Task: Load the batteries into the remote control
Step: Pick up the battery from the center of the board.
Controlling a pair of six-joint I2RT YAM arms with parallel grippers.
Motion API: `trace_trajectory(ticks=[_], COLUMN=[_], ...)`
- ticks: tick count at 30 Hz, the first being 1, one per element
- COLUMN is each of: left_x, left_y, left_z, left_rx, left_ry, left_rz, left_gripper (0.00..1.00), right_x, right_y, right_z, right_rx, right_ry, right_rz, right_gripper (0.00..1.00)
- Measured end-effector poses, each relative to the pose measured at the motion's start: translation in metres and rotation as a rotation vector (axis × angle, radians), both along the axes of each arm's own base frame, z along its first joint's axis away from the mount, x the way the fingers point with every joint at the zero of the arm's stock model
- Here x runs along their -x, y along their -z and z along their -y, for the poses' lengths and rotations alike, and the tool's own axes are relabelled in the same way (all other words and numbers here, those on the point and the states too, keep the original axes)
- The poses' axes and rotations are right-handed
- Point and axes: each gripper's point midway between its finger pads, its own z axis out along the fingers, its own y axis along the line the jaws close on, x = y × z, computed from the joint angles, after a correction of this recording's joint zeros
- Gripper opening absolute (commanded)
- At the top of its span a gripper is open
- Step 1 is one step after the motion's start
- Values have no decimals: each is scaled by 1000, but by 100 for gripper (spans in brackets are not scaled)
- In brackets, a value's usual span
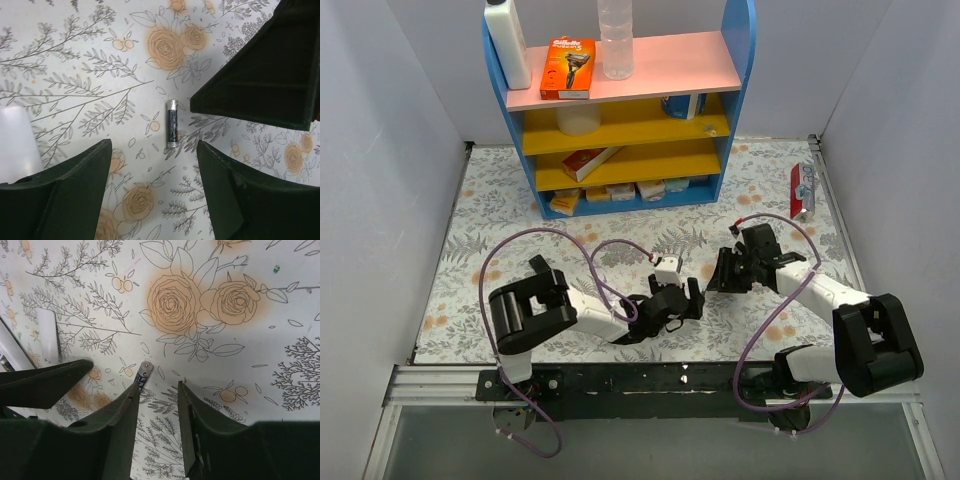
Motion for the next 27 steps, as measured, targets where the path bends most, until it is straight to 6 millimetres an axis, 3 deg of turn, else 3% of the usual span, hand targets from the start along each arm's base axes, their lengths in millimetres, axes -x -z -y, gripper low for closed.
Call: trace_trajectory(ticks=[6,13,17,22,27], left_x=[9,8,-1,-9,-5], left_y=[-15,-82,-110,-104,-94], left_z=[-22,-56,-90,-147,-185], left_rx=[12,142,215,239,276], left_ry=[-3,-68,-157,-299,-388], left_rz=[-9,42,59,32,-4], left_gripper=[75,79,81,83,82], right_x=[7,3,-1,-3,-3], right_y=[12,13,13,15,17], right_z=[-2,-14,-21,-26,-32], right_rx=[29,72,121,219,324], right_ry=[-9,-44,-62,-87,-117], right_rz=[-42,-25,-11,5,26], right_gripper=[43,44,43,43,39])
